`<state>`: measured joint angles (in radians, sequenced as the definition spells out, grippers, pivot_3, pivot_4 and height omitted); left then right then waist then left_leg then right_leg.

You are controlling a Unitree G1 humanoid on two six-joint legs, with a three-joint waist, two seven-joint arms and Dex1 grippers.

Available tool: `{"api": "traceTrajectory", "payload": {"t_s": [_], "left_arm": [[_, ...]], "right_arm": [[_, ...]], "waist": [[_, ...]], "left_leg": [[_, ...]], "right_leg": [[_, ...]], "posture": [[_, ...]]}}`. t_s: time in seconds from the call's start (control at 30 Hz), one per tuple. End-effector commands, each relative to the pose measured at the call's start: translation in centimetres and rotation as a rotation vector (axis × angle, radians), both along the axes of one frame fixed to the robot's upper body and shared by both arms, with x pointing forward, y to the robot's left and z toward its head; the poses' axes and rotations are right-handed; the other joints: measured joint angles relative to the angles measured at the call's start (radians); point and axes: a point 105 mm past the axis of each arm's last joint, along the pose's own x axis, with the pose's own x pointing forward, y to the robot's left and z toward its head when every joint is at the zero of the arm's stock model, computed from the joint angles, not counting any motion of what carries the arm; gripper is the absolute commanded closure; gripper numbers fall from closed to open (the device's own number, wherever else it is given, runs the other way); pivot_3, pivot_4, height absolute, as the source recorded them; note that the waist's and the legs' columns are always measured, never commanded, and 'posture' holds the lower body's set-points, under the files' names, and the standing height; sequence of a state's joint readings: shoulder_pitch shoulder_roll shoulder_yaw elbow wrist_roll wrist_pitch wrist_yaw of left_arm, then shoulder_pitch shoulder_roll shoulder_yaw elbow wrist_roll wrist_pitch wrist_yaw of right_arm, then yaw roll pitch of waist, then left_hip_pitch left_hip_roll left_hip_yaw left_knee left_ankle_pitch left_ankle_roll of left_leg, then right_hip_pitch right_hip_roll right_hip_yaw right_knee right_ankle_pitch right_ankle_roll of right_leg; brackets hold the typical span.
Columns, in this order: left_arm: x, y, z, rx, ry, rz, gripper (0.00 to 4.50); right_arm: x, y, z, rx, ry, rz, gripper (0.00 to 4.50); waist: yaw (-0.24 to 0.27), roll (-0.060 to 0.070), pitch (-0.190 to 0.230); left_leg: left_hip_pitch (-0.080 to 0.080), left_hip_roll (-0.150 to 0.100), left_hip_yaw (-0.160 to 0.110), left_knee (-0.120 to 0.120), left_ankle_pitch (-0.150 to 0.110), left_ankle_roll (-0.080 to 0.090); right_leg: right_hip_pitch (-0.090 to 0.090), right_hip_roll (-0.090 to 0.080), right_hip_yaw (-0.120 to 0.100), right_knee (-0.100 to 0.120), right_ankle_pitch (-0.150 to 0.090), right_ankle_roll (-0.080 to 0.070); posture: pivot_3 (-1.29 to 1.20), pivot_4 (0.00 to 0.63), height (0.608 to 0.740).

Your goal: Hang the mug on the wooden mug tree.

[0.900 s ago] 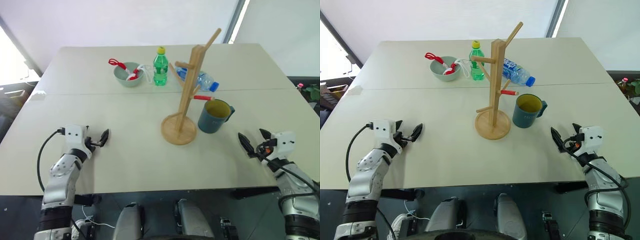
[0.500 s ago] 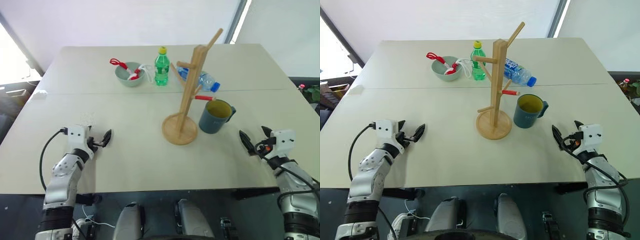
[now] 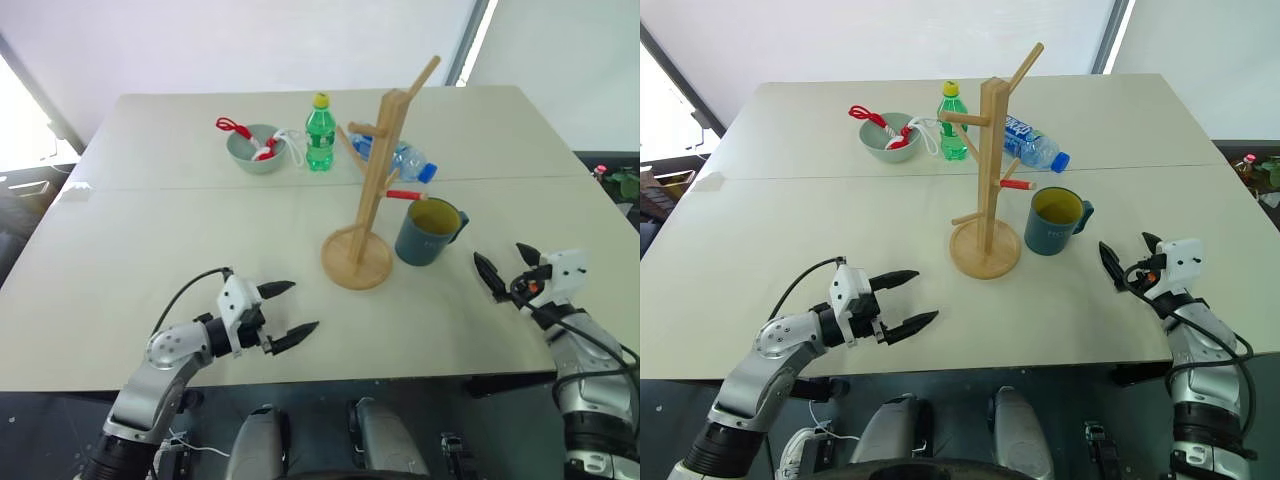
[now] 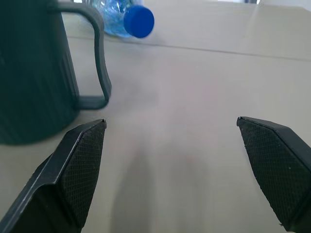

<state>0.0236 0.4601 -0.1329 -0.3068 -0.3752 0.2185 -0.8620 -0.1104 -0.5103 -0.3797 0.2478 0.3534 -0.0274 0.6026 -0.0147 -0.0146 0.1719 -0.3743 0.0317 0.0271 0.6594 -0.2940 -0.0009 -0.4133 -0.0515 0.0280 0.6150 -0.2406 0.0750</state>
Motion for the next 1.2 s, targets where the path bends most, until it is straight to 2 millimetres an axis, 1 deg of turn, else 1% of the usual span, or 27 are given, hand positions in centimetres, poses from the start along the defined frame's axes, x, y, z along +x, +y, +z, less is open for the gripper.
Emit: {"api": "traceTrajectory", "payload": {"t_s": [0.03, 0.13, 0.33, 0.77, 0.97, 1.03, 1.07, 1.1, 1.2], "left_arm": [[-0.8, -1.1, 1.6, -0.039, -0.031, -0.075, 0.00], [-1.3, -1.5, 1.6, -0.032, -0.027, -0.103, 0.00], [-1.1, -1.7, 1.7, -0.030, -0.038, -0.091, 0.00], [-0.6, -1.4, 1.5, -0.019, -0.057, -0.044, 0.00], [-0.7, -1.5, 1.4, -0.021, -0.059, -0.035, 0.00], [-0.7, -1.5, 1.3, -0.022, -0.059, -0.033, 0.00], [-0.7, -1.5, 1.3, -0.022, -0.059, -0.032, 0.00], [-0.7, -1.5, 1.3, -0.022, -0.060, -0.030, 0.00], [-0.6, -1.4, 1.3, -0.019, -0.062, -0.023, 0.00]], "right_arm": [[1.0, 0.0, 1.3, -0.014, -0.032, 0.029, 0.03], [2.0, 0.3, 1.7, -0.019, -0.033, 0.052, 0.03], [3.5, 1.0, 1.8, -0.018, -0.020, 0.099, 0.03], [5.2, 2.2, 1.9, 0.014, -0.016, 0.166, 0.03], [5.6, 2.7, 1.8, 0.030, -0.009, 0.204, 0.03], [5.7, 3.1, 1.7, 0.043, -0.001, 0.228, 0.56], [5.7, 3.3, 1.6, 0.050, 0.002, 0.238, 0.93], [5.7, 3.4, 1.6, 0.055, 0.004, 0.246, 1.39], [5.8, 3.7, 1.6, 0.063, 0.010, 0.263, 3.04]], "waist": [[0.000, 0.000, 0.000], [-0.001, 0.000, 0.000], [0.001, 0.000, 0.000], [-0.001, 0.000, 0.000], [-0.001, 0.000, 0.000], [-0.001, 0.000, 0.000], [-0.001, 0.000, 0.000], [-0.001, 0.000, 0.000], [-0.001, 0.000, 0.000]], "left_leg": [[0.000, 0.000, 0.000, 0.000, 0.000, 0.000], [0.000, 0.000, 0.000, 0.000, 0.000, 0.000], [0.000, 0.000, 0.000, 0.000, 0.000, 0.000], [0.000, 0.000, 0.000, 0.000, 0.000, 0.000], [0.000, 0.000, 0.000, 0.000, 0.000, 0.000], [0.000, 0.000, 0.000, 0.000, 0.000, 0.000], [0.000, 0.000, 0.000, 0.000, 0.000, 0.000], [0.000, 0.000, 0.000, 0.000, 0.000, 0.000], [0.000, 0.000, 0.000, 0.000, 0.000, 0.000]], "right_leg": [[0.000, 0.001, 0.000, 0.000, 0.000, 0.000], [0.000, 0.004, -0.001, 0.000, 0.000, 0.000], [0.000, 0.005, -0.001, 0.000, 0.000, 0.000], [0.000, 0.005, -0.001, 0.000, 0.000, 0.001], [0.000, 0.006, -0.001, 0.000, 0.000, 0.001], [0.000, 0.005, -0.001, 0.000, 0.000, 0.001], [0.000, 0.005, -0.001, 0.000, 0.000, 0.001], [0.000, 0.005, -0.001, 0.000, 0.000, 0.001], [0.000, 0.005, -0.001, 0.000, 0.000, 0.001]], "posture": [[0.00, 0.150, 0.740], [0.00, 0.150, 0.740], [0.00, 0.150, 0.740], [0.00, 0.150, 0.740], [0.00, 0.150, 0.740], [0.00, 0.150, 0.740], [0.00, 0.150, 0.740], [0.00, 0.150, 0.740], [0.00, 0.150, 0.740]]}}
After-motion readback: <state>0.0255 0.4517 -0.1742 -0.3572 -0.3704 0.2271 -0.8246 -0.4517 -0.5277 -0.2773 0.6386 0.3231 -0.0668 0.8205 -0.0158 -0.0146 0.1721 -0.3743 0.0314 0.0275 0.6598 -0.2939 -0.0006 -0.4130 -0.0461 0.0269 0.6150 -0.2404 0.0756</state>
